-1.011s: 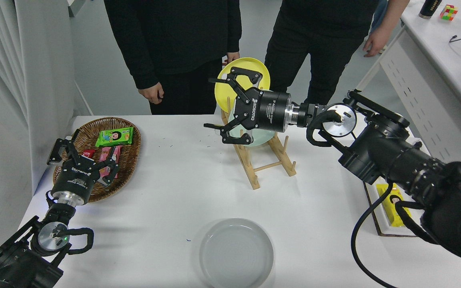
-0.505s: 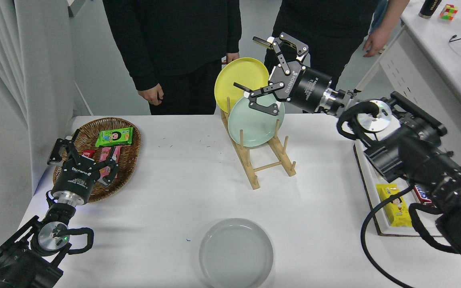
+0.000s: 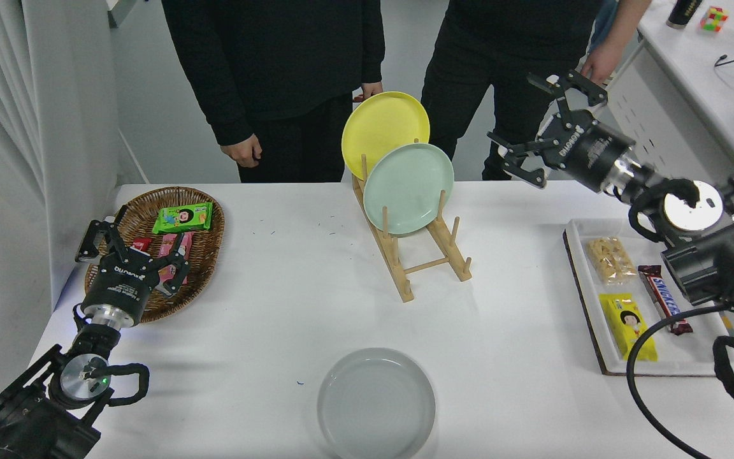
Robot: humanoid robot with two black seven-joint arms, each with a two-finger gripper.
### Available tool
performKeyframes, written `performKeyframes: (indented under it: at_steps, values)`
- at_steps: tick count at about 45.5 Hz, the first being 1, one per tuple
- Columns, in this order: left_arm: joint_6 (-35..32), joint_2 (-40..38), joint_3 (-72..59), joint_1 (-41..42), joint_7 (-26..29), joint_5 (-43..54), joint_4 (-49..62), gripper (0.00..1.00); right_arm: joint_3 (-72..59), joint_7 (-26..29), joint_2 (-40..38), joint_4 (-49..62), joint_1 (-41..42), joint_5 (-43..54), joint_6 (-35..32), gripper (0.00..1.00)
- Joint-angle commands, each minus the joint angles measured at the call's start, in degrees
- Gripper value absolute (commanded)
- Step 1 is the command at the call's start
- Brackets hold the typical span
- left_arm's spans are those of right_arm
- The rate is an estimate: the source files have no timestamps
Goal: Place the plate on the table
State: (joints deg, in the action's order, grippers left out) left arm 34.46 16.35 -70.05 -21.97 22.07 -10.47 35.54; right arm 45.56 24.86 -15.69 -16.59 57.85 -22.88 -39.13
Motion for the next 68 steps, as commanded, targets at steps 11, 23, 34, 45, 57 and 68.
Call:
performKeyframes:
  at_steps: [11,23,34,45,57,68]
  values:
    - [0.0,0.0,0.0,0.0,0.0,0.0,0.1,0.98,-2.1,-9.5,3.1,5.9,-4.4,11.3,6.7,0.99]
    - [0.0,0.0,0.0,0.0,0.0,0.0,0.1,0.98,-1.7,-10.0,6.1,5.7,-6.1,11.5,6.5,0.99]
    - [0.0,0.0,0.0,0.0,0.0,0.0,0.0,0.98,-0.9,-10.0,9.9,5.7,-6.2,11.5,6.6,0.99]
    - [0.0,0.0,0.0,0.0,0.0,0.0,0.1,0.98,-0.4,-10.0,11.0,5.8,-7.2,11.4,6.6,0.99]
    - [0.0,0.0,0.0,0.0,0.0,0.0,0.0,0.98,0.9,-10.0,10.1,5.9,-9.2,11.4,6.6,0.99]
    - [0.0,0.0,0.0,0.0,0.0,0.0,0.0,0.98,-2.3,-10.0,8.6,6.0,-9.3,11.4,6.7,0.99]
